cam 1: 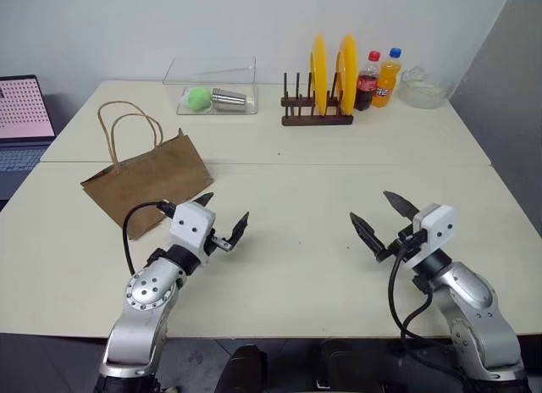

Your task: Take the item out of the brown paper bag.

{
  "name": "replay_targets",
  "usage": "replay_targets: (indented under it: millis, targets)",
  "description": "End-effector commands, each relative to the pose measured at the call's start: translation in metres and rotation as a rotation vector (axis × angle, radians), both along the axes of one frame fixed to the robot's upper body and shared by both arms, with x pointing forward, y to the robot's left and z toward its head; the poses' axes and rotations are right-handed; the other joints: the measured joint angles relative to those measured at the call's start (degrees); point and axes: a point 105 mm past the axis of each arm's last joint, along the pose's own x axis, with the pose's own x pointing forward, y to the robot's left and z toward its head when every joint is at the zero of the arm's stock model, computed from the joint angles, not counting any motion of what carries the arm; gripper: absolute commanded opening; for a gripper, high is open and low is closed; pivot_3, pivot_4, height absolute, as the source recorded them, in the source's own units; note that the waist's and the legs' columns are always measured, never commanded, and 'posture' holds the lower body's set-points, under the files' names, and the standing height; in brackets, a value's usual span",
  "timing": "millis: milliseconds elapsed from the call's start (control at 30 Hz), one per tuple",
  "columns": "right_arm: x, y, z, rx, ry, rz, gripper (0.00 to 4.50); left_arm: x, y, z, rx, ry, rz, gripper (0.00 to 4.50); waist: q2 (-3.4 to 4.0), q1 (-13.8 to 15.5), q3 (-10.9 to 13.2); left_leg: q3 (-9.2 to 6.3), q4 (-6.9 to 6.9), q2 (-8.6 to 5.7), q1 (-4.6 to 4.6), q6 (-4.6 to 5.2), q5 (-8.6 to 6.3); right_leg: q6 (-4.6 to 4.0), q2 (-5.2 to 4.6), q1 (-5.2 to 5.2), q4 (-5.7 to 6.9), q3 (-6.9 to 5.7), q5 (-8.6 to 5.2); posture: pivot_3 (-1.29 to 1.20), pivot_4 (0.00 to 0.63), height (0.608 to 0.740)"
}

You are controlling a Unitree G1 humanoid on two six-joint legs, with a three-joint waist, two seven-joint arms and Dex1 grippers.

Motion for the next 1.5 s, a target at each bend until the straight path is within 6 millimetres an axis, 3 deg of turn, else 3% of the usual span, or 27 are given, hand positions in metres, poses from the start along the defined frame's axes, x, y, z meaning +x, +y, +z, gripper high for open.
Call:
replay_targets:
  millis: [33,600,967,1167,1333,1500]
  targets:
    - [0.0,-0.002,0.01,-0.005,-0.048,-0.003,4.5,-0.001,0.0,0.016,-0.005,-0.055,-0.012,4.48,0.0,0.0,0.0,0.0,0.0,0.0,0.0,0.0,0.0,0.0,0.0,0.0,0.0,0.0,0.0,0.0,0.15,0.74]
    - [0.001,-0.005,0.01,-0.004,-0.046,0.001,4.5,-0.001,-0.004,0.019,0.014,-0.081,-0.002,4.48,0.0,0.0,0.0,-0.01,-0.01,0.0,0.0,0.0,0.0,0.0,0.0,0.0,0.0,0.0,0.0,0.0,0.15,0.74]
    - [0.003,0.003,0.016,-0.024,-0.063,0.052,4.5,0.002,0.005,0.023,0.008,-0.111,0.078,4.48,0.0,0.0,0.0,0.0,0.0,0.0,0.01,0.0,0.0,0.0,0.0,0.0,0.01,0.0,0.0,0.0,0.15,0.74]
    - [0.0,0.034,0.041,-0.052,-0.112,0.27,4.5,-0.006,0.037,0.043,-0.06,-0.164,0.229,4.48,0.0,-0.1,0.0,-0.02,-0.01,0.0,0.01,0.0,0.0,0.0,0.0,-0.01,0.01,0.0,0.0,0.0,0.15,0.74]
    - [-0.006,0.065,0.058,-0.087,-0.092,0.511,4.5,-0.015,0.087,0.068,-0.083,-0.202,0.33,4.48,0.01,-0.1,0.0,-0.06,-0.01,0.0,0.01,0.0,0.0,0.0,0.01,-0.01,0.02,-0.05,0.0,0.0,0.15,0.74]
    - [-0.012,0.076,0.062,-0.13,-0.055,0.639,4.5,-0.013,0.13,0.082,-0.077,-0.095,0.28,4.48,0.01,-0.1,0.0,-0.16,0.0,0.0,-0.03,0.0,0.0,-0.01,0.0,-0.01,-0.04,-0.17,0.0,0.0,0.15,0.74]
